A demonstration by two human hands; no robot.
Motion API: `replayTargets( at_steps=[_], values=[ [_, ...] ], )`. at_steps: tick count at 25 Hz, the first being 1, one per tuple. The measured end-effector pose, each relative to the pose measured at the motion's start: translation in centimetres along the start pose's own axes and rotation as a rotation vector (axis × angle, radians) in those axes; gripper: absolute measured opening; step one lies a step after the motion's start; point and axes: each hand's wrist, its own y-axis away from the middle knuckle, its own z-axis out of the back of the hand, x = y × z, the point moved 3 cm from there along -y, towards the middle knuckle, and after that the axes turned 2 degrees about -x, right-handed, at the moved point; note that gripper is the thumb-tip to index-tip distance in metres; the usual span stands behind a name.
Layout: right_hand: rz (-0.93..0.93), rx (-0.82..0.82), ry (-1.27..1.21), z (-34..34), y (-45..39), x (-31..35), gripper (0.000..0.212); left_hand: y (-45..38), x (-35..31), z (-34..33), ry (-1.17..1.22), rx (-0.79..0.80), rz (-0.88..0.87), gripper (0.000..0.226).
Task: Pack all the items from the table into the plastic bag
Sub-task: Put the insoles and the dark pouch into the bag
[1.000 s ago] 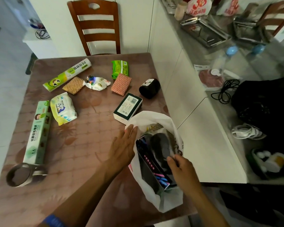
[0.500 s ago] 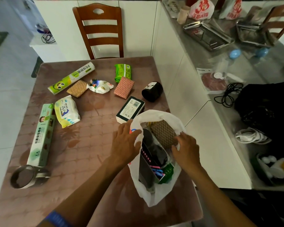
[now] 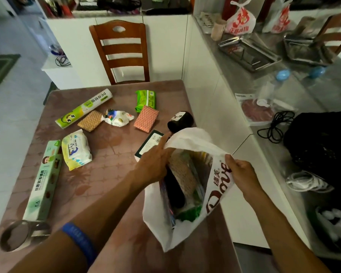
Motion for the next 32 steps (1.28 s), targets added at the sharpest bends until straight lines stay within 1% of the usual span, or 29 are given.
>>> replayTargets(
  at_steps=[2, 4, 5, 6, 7, 8, 9, 10, 11, 12, 13, 14, 16, 17, 19, 21, 24, 26, 28, 29, 31, 32],
  values=[
    [0.018, -0.047, 0.119, 0.1, -0.3, -0.1, 0.037, -0.4, -0.6, 0.6, 0.069, 0.004, 0.016, 0.060],
    [0.114, -0.182, 0.235, 0.3, 0.2, 0.1, 0.024, -0.6, -0.2, 0.5, 0.065, 0.003, 0.054, 0.066],
    [0.213, -0.264, 0.284, 0.3, 1.2, 0.3, 0.019, -0.5, 0.2, 0.3, 0.061, 0.001, 0.069, 0.069],
    [0.338, -0.303, 0.326, -0.3, 2.7, 0.0, 0.018, -0.3, 0.5, 0.1, 0.060, -0.002, 0.074, 0.072],
    [0.486, -0.280, 0.394, -1.3, 4.8, -0.6, 0.019, 0.0, 0.8, 0.0, 0.060, -0.005, 0.082, 0.076],
    [0.597, -0.159, 0.515, -2.7, 7.0, -1.5, 0.022, 0.2, 1.0, -0.1, 0.058, -0.004, 0.100, 0.082],
    [0.651, 0.027, 0.681, -4.2, 8.9, -2.9, 0.030, 0.3, 1.1, 0.0, 0.045, -0.003, 0.121, 0.087],
    [0.620, 0.243, 0.828, -5.3, 10.5, -4.2, 0.044, 0.5, 1.2, 0.1, 0.026, -0.002, 0.139, 0.090],
    [0.490, 0.446, 0.943, -5.8, 11.4, -5.9, 0.060, 0.7, 1.1, 0.2, 0.009, 0.004, 0.151, 0.092],
    [0.370, 0.577, 1.036, -6.1, 11.8, -7.5, 0.074, 0.9, 1.1, 0.3, -0.002, 0.015, 0.156, 0.093],
    [0.313, 0.623, 1.102, -6.2, 11.8, -8.7, 0.079, 1.3, 1.2, 0.1, 0.000, 0.038, 0.159, 0.096],
    [0.314, 0.582, 1.131, -6.1, 11.6, -9.0, 0.071, 1.7, 1.3, -0.1, 0.022, 0.066, 0.158, 0.098],
    [0.414, 0.439, 1.057, -5.7, 11.7, -7.6, 0.033, 2.4, 1.4, -0.3, 0.084, 0.129, 0.159, 0.102],
    [0.452, 0.386, 0.993, -5.4, 11.7, -6.4, 0.022, 2.6, 1.5, 0.1, 0.097, 0.136, 0.161, 0.101],
    [0.546, 0.343, 0.951, -4.4, 11.8, -3.8, 0.016, 2.7, 2.1, 1.9, 0.117, 0.119, 0.183, 0.097],
    [0.548, 0.354, 0.969, -3.0, 12.0, -1.5, 0.008, 3.1, 3.0, 3.5, 0.187, 0.108, 0.220, 0.092],
    [0.408, 0.451, 1.073, -2.8, 12.7, -1.5, 0.002, 5.6, 3.3, 3.0, 0.203, 0.134, 0.217, 0.089],
    [0.348, 0.529, 1.062, -3.7, 13.2, -2.0, 0.003, 7.0, 3.2, 1.9, 0.174, 0.117, 0.200, 0.084],
    [0.375, 0.539, 0.965, -4.7, 13.8, -1.4, 0.008, 7.9, 3.4, 1.0, 0.202, 0.065, 0.208, 0.075],
    [0.411, 0.516, 0.911, -5.2, 14.0, -0.7, 0.009, 8.2, 3.6, 0.7, 0.272, 0.039, 0.209, 0.068],
    [0.492, 0.436, 0.822, -6.5, 14.1, 1.3, 0.009, 9.1, 3.9, 0.9, 0.494, -0.003, 0.205, 0.050],
    [0.532, 0.395, 0.785, -7.4, 14.2, 2.5, 0.010, 9.5, 4.3, 1.2, 0.599, -0.033, 0.230, 0.041]
  ],
)
